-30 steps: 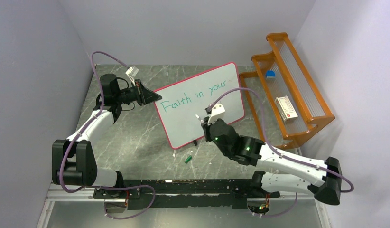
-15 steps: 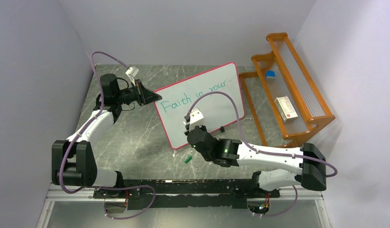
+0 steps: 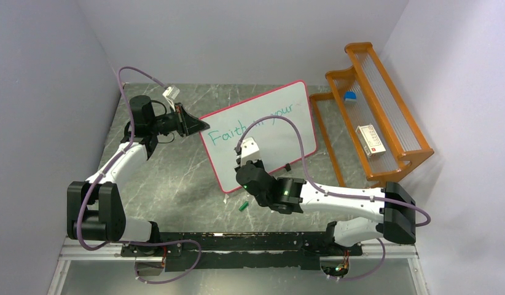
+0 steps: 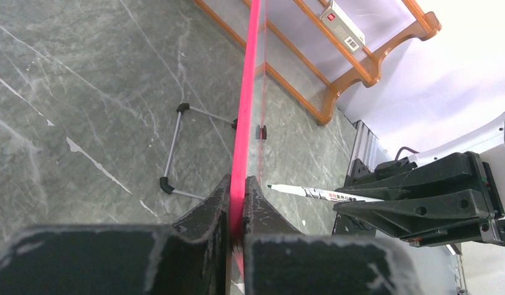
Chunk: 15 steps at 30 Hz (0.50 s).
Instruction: Write a sentence on the whiteboard
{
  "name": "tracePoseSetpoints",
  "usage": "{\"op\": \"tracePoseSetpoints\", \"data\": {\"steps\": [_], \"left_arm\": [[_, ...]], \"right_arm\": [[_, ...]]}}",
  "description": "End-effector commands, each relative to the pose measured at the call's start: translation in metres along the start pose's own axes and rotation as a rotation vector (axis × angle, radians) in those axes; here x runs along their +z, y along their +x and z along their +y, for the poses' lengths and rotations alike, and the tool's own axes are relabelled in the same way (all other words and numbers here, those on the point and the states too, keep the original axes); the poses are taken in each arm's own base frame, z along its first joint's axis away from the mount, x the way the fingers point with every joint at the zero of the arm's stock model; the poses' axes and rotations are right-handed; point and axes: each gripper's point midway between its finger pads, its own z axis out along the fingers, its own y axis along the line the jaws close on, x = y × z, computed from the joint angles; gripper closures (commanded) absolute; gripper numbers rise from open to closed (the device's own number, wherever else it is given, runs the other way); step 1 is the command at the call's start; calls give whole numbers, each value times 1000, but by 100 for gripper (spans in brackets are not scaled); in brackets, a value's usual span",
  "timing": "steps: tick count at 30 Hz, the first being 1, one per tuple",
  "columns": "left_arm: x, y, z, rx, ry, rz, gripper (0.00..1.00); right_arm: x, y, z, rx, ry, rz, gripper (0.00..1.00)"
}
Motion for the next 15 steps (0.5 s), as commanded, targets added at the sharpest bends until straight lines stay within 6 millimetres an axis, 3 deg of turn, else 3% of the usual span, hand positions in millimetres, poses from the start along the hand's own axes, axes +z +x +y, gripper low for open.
{"op": "tracePoseSetpoints", "data": {"steps": [1,15], "left_arm": [[4,21,15,-25,-60,43,95],[4,20,14,-24,-55,42,95]], "right_arm": [[3,-18,-4,27,47,-42,100],[12,-13,-6,16,44,-9,100]]}}
